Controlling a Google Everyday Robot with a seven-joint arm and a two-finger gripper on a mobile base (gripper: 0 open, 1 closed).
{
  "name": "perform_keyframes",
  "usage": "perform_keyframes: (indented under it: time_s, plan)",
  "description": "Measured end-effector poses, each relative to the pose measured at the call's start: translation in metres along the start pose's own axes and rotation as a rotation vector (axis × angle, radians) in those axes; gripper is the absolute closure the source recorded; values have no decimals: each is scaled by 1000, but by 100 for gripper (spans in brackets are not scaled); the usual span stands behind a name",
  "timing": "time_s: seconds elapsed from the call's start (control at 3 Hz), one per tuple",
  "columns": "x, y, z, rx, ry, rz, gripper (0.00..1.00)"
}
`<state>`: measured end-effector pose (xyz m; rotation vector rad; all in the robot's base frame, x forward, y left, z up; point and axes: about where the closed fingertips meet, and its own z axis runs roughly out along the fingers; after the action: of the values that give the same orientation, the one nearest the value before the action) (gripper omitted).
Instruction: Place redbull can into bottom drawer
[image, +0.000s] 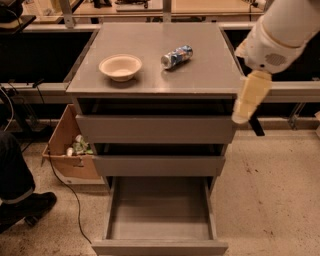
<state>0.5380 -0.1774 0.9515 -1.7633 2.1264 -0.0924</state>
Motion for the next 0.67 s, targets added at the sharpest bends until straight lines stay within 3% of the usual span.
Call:
perform_keyframes:
  time_s: [0.67]
  plan:
    - [-65, -81, 51, 53, -76, 1, 0]
